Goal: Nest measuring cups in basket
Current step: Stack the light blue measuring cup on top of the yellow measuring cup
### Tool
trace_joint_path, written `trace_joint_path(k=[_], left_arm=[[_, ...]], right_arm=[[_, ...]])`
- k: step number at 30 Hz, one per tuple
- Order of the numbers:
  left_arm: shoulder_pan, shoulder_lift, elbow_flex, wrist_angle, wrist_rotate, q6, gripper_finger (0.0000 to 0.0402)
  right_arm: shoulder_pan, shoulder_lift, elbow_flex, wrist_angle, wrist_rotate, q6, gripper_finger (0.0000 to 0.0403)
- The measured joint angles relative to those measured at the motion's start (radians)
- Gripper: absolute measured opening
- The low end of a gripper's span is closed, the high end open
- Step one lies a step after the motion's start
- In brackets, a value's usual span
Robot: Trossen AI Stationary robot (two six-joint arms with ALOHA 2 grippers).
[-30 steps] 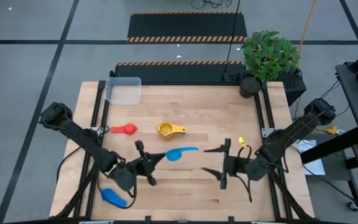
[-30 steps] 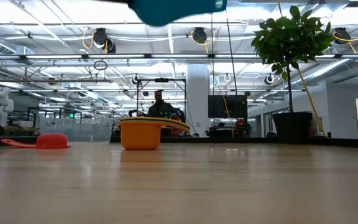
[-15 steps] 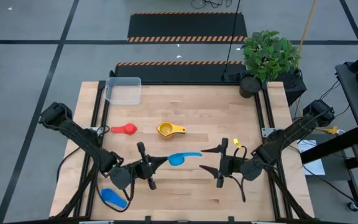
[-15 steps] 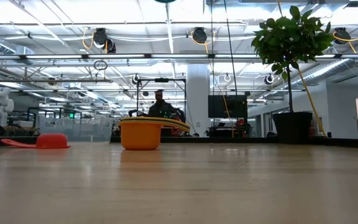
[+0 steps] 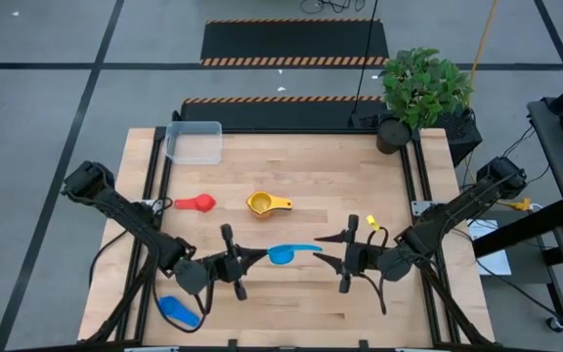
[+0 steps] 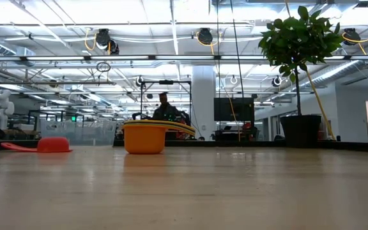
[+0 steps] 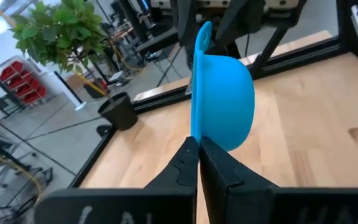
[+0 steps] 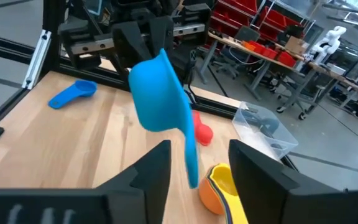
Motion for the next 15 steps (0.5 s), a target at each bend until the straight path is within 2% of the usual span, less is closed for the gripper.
trace_joint_path(k=[8,15], left_arm=[[0.000,0.000,0.000,0.026,0.022,0.020,0.0004],[0.000,0.000,0.000,0.026,0.022,0.021,0.0003]], right_arm=[[0.000,0.000,0.000,0.037,-0.079,-0.025,0.0108],[0.000,0.000,0.000,0.040,-0.079,-0.035,0.0083]])
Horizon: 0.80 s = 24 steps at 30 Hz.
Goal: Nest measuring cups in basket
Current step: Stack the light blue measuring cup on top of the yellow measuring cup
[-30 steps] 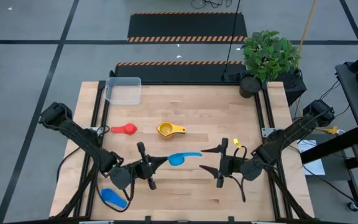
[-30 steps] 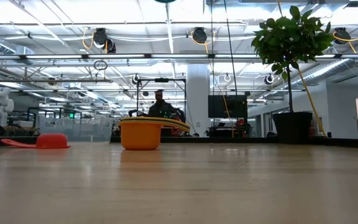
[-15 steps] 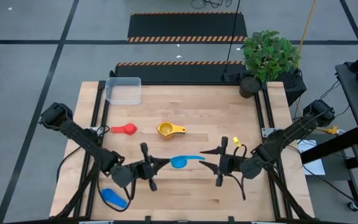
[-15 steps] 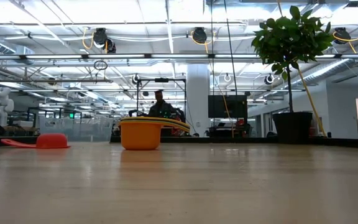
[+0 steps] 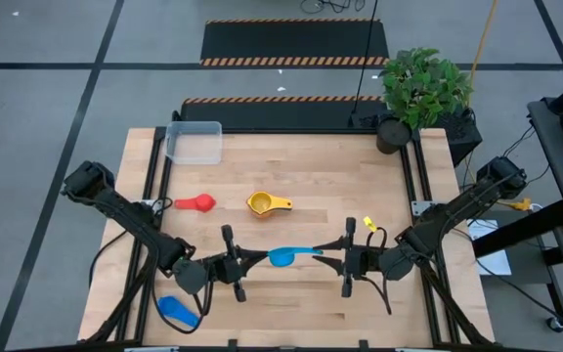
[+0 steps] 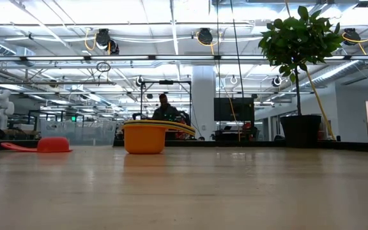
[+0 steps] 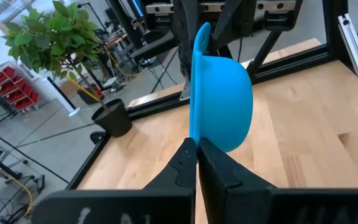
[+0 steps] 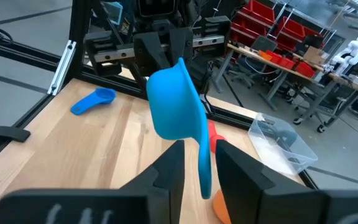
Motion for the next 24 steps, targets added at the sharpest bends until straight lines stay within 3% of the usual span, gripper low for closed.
trace_joint_path(k=[19,24], left_arm=[[0.000,0.000,0.000,0.000,0.000,-0.005,0.0004],[0.004,0.000,0.000,-0.001,0.002,-0.009,0.0036]], right_arm=[[0.000,0.000,0.000,0.000,0.001,-0.015,0.0023],[0.000,0.000,0.000,-0.001,0.005,-0.037,0.0009]])
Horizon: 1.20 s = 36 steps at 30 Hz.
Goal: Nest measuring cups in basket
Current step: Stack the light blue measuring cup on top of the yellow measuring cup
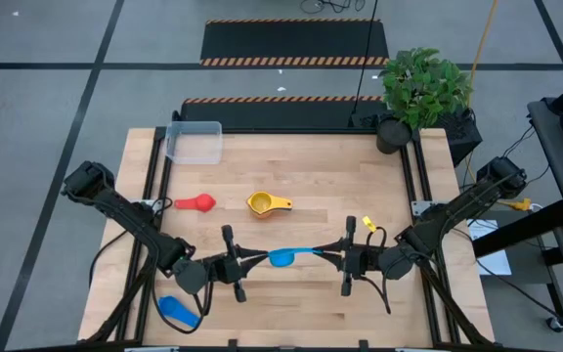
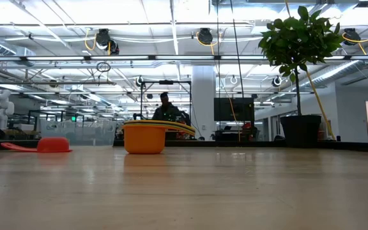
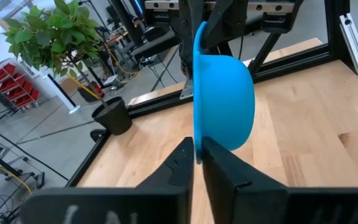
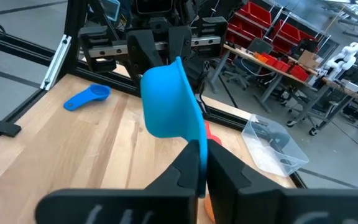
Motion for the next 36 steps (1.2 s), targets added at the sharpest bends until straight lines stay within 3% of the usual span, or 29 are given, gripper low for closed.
trace_joint_path(k=[6,11,26,30,36], left_arm=[[-0.001,-0.001,0.000,-0.001,-0.007,-0.015,0.0093],[-0.010,-0.039,0.000,-0.022,-0.101,-0.074,0.0128],[-0.003,-0.237,0.001,-0.470,-0.099,-0.314,0.0136],[0.016,-0.257,0.001,-0.519,-0.098,-0.323,0.0136],[0.056,-0.284,0.001,-0.528,-0.097,-0.284,0.0136]], right_arm=[[-0.002,0.000,0.000,0.001,0.003,-0.086,0.0001],[-0.021,0.000,0.001,0.030,0.004,-0.181,0.0001],[-0.160,0.000,0.001,0.097,-0.010,-0.384,0.0000],[-0.230,-0.001,0.000,0.061,-0.104,-0.360,0.0000],[-0.347,-0.002,-0.044,0.061,-0.363,-0.325,0.0000]])
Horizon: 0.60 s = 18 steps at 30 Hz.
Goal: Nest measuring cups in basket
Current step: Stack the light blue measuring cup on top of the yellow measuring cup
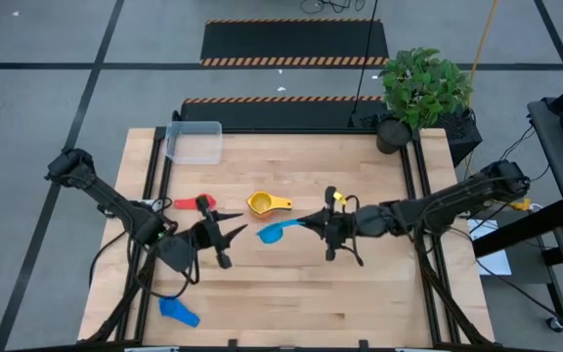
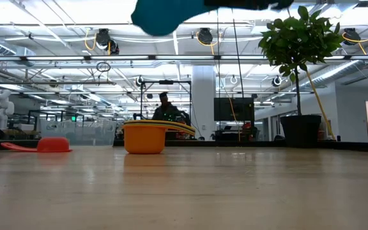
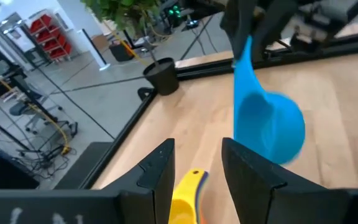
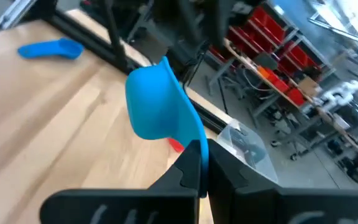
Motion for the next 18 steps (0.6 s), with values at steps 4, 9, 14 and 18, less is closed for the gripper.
trace_joint_path(k=[4,9,14,18], left_arm=[[0.032,-0.036,0.000,-0.001,0.010,-0.007,0.0136],[0.078,-0.096,0.000,-0.025,0.029,-0.072,0.0136],[0.139,-0.146,0.000,-0.090,0.108,-0.152,0.0136],[0.189,-0.160,0.000,-0.123,0.122,-0.164,0.0136]], right_arm=[[-0.065,0.000,-0.050,0.063,-0.065,-0.079,0.0000],[-0.120,0.000,-0.118,0.223,-0.079,-0.192,0.0000],[-0.174,0.000,-0.156,0.296,-0.215,-0.279,0.0000],[-0.225,0.000,-0.159,0.304,-0.296,-0.297,0.0000]])
